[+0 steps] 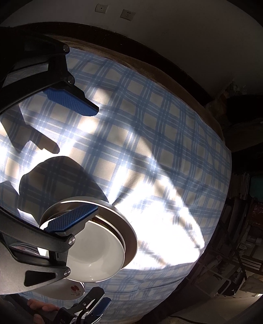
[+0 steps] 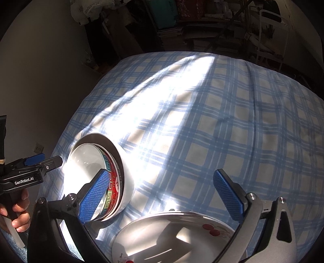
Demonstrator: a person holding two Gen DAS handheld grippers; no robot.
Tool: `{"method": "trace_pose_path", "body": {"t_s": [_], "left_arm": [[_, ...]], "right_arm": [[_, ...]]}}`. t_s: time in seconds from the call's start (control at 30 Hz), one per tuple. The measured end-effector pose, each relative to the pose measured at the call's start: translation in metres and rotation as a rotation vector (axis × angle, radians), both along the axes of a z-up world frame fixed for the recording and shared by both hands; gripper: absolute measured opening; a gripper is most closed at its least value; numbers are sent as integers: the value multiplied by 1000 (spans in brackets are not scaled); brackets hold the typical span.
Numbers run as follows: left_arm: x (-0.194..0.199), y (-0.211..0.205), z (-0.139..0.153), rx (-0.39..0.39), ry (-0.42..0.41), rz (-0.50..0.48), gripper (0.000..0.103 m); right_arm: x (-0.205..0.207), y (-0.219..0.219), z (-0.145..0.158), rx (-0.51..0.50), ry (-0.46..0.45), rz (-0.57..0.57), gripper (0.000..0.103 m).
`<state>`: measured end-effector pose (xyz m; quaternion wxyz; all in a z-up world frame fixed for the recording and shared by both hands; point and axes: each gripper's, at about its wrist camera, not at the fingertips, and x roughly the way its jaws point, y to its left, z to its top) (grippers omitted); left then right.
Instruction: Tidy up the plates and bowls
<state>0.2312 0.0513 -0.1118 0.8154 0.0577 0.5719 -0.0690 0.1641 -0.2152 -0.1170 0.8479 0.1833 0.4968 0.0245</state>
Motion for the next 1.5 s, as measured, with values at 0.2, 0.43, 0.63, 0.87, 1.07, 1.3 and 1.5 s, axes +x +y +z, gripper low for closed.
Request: {"method": "trace_pose_path", "body": {"t_s": [0.2, 0.43, 0.63, 0.87, 1.07, 1.3, 1.5], "left_arm": [[0, 0, -2, -25, 20, -2, 88], [2, -2, -9, -13, 45, -14, 88], [3, -5, -15, 8, 61, -21, 88], [4, -5, -19, 21, 76, -15, 88], [5, -4, -21, 27, 84, -12, 88], [5, -3, -21, 26, 87, -8, 88], [6, -3, -24, 31, 86, -8, 88]], "right_arm": [[1, -1, -8, 76, 21, -4, 90], [1, 5, -10, 98, 29, 27, 80], [1, 8, -13, 108, 53, 46, 67], [1, 15, -13, 123, 56, 79, 47], [0, 22, -9, 124, 43, 96, 27], [1, 22, -13, 156, 53, 82, 27], [2, 25, -16, 152, 62, 74, 27]]}}
